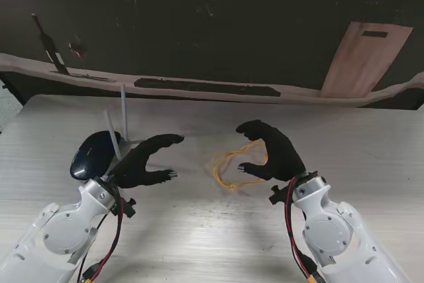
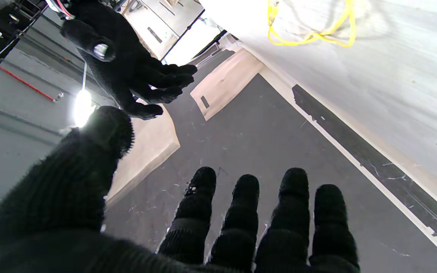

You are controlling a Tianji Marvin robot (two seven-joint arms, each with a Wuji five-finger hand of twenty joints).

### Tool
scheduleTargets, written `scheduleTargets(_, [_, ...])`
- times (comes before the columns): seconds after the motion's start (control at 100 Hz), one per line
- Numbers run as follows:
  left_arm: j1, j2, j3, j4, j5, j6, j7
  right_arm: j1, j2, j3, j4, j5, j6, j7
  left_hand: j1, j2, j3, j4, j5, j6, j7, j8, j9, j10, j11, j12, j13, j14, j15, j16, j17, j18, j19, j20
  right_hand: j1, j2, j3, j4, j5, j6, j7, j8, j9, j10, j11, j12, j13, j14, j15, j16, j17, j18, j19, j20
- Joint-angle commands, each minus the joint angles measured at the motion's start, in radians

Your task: Untangle the Ethernet cable and plug it into the router

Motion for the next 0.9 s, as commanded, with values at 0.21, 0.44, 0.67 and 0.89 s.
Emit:
scheduleTargets(0.21, [-0.025, -0.004, 0.010, 0.026, -0.009, 0.045, -0.029, 0.277, 0.041, -0.083, 0.213, -0.041, 0.050, 0.170, 0.006, 0.028, -0.014, -0.012, -0.020, -0.015, -0.007, -0.010, -0.008, -0.018, -0.004, -0.003, 0.004, -0.025, 0.007, 0.006, -0.015, 0.011, 0.004, 0.026, 0.031, 0.030, -0.020, 0.017, 0.005, 0.001, -0.007, -0.004, 0.001, -0.011, 0.012, -0.006, 0.004, -0.007, 0.015, 0.011, 0.012, -0.029, -0.028, 0.026])
scheduleTargets(0.44, [-0.033, -0.007, 0.005, 0.048, -0.015, 0.038, -0.019, 0.451, 0.044, -0.227, 0.400, -0.107, 0.148, 0.185, 0.014, 0.041, -0.042, -0.004, -0.012, -0.010, -0.004, -0.010, 0.011, -0.012, 0.005, 0.003, 0.018, -0.015, 0.022, 0.016, -0.005, 0.012, 0.021, 0.048, 0.073, 0.009, -0.007, 0.024, 0.000, 0.003, 0.006, 0.002, -0.004, -0.014, 0.028, 0.001, 0.009, -0.014, 0.029, 0.013, 0.025, -0.038, -0.029, 0.031])
scheduleTargets(0.67, [-0.041, -0.009, 0.009, 0.062, -0.034, 0.034, -0.019, 0.596, 0.024, -0.381, 0.581, -0.134, 0.247, 0.132, 0.016, 0.053, -0.056, 0.000, -0.002, -0.006, -0.001, -0.009, 0.037, -0.008, 0.013, 0.007, 0.032, -0.007, 0.035, 0.023, -0.002, 0.012, 0.038, 0.059, 0.136, -0.044, 0.044, 0.027, -0.007, -0.035, 0.030, 0.016, -0.038, -0.027, 0.044, 0.008, -0.024, -0.041, 0.037, 0.010, 0.021, -0.078, -0.045, 0.022])
scheduleTargets(0.89, [-0.041, -0.010, 0.007, 0.069, -0.033, 0.036, -0.013, 0.724, 0.018, -0.526, 0.742, -0.186, 0.308, 0.110, 0.018, 0.058, -0.066, 0.003, 0.005, -0.004, 0.001, -0.008, 0.048, -0.007, 0.016, 0.007, 0.038, -0.004, 0.040, 0.023, -0.003, 0.015, 0.038, 0.057, 0.148, -0.081, 0.073, 0.028, -0.074, -0.032, 0.045, 0.023, -0.147, -0.050, 0.052, 0.011, -0.108, -0.085, -0.005, -0.007, -0.019, -0.129, -0.072, 0.011])
